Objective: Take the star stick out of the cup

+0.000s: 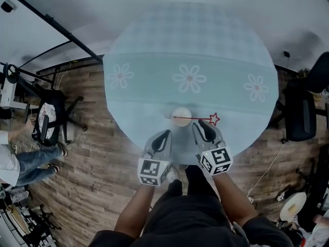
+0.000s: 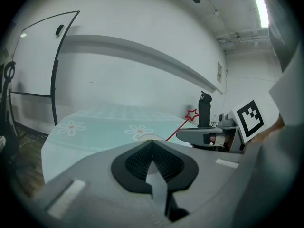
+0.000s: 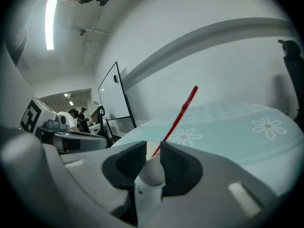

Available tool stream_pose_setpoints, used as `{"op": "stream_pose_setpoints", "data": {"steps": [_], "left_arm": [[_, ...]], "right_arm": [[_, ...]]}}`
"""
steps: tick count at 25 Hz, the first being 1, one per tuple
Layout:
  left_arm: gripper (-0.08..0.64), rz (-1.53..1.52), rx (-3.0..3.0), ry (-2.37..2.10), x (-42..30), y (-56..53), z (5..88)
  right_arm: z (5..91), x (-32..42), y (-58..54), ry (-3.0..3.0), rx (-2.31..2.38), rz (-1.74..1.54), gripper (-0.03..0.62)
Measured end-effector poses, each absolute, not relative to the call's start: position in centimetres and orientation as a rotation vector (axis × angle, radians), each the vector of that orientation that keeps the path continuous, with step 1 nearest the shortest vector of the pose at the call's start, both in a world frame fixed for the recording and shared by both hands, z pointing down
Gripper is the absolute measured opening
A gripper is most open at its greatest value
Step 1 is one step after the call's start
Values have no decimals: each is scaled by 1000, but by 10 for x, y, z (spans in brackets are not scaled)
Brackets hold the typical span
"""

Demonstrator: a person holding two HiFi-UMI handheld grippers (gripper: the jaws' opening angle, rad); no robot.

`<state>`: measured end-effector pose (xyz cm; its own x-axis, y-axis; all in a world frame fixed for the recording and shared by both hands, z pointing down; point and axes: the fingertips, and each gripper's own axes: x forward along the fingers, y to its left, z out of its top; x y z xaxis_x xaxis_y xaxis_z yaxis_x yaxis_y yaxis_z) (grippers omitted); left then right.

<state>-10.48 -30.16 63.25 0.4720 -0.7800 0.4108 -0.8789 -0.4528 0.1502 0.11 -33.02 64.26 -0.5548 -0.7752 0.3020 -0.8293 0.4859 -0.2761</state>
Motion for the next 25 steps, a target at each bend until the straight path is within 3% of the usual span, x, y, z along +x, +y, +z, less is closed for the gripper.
{"op": "stream_pose_setpoints", "data": {"steps": [25], "left_arm": [[5, 444, 2427, -1411, -106, -304, 620]], "right_arm": [[647, -1, -354, -2625, 1380, 677, 98]]}}
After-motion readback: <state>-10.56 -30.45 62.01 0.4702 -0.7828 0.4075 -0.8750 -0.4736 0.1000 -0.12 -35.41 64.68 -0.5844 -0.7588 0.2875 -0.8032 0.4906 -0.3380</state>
